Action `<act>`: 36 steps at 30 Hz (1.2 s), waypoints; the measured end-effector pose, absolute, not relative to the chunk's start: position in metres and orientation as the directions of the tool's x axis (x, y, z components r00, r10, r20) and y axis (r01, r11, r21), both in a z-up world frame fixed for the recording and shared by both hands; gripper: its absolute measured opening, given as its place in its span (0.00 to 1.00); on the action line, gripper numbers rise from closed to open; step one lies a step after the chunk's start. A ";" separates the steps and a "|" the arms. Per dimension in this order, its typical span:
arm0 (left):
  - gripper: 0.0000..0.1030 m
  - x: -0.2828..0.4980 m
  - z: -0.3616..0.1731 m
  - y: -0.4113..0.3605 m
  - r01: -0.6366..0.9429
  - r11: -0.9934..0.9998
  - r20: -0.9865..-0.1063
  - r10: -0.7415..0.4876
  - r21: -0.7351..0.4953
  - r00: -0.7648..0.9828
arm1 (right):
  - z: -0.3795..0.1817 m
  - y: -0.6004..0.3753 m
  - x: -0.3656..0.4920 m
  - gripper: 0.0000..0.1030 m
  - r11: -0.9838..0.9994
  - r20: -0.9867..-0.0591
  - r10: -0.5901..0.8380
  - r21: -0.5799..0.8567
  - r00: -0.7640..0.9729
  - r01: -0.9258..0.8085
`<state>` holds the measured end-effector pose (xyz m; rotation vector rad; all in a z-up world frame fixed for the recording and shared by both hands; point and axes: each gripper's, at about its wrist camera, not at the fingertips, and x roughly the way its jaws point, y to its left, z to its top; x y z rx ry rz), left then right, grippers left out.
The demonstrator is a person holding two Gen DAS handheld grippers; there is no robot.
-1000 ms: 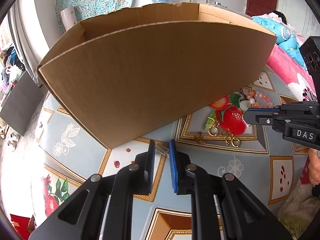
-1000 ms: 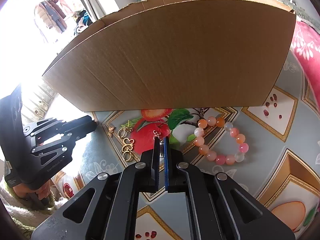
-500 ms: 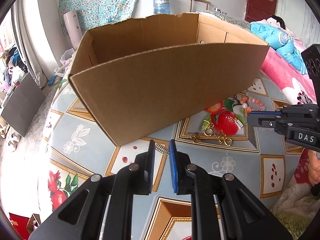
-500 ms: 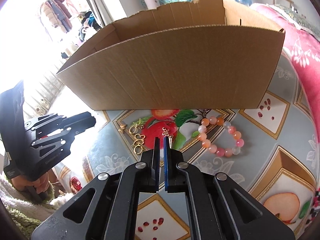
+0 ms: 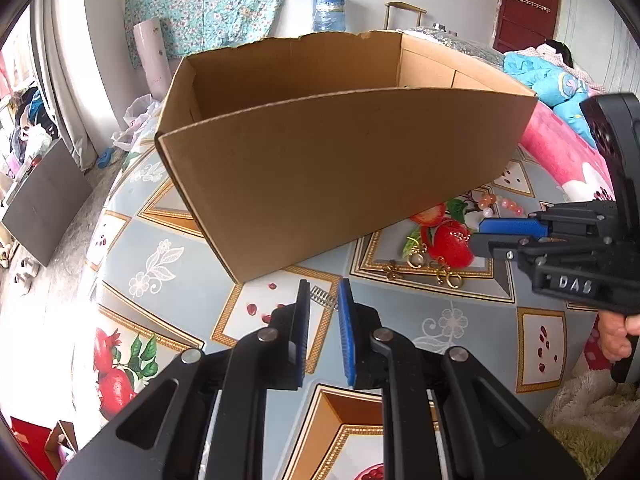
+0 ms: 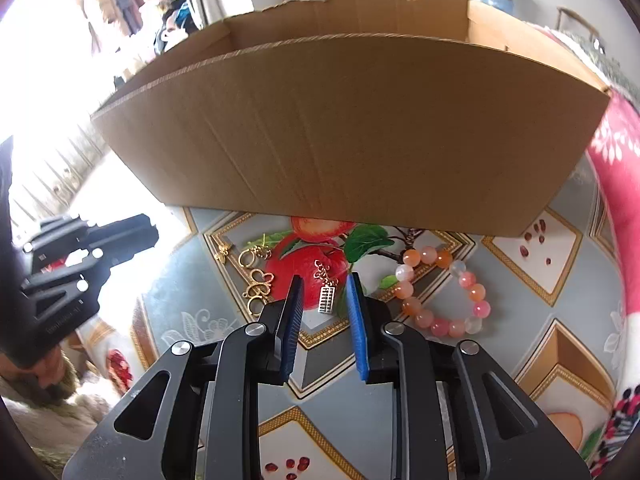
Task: Organize jewelry
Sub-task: 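Close the right gripper on the gold earring and lift it, then carry the earring over the box and open the right gripper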
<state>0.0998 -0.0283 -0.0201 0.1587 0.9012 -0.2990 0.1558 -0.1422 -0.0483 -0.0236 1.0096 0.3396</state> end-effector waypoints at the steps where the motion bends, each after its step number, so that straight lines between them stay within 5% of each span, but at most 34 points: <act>1: 0.13 0.100 -0.021 -0.028 0.321 0.947 -0.791 -0.189 0.010 0.582 | -0.049 -0.138 0.156 0.20 0.949 -0.834 0.253 0.115 0.490 -0.294; 5: 0.13 0.104 -0.022 -0.026 0.323 0.946 -0.792 -0.194 0.005 0.579 | -0.052 -0.119 0.156 0.16 0.948 -0.835 0.230 0.076 0.500 -0.309; 8: 0.13 0.106 -0.024 -0.024 0.321 0.947 -0.791 -0.199 -0.003 0.578 | -0.056 -0.110 0.162 0.04 0.949 -0.835 0.204 0.042 0.511 -0.312; 23: 0.13 0.090 -0.001 -0.015 0.313 0.950 -0.752 -0.210 -0.006 0.625 | -0.023 -0.121 0.140 0.02 0.948 -0.760 0.304 0.181 0.575 -0.262; 36: 0.13 0.070 0.105 -0.020 0.417 0.907 -0.559 -0.377 -0.061 0.738 | 0.082 -0.146 0.139 0.00 0.895 -0.506 0.446 0.228 0.738 -0.384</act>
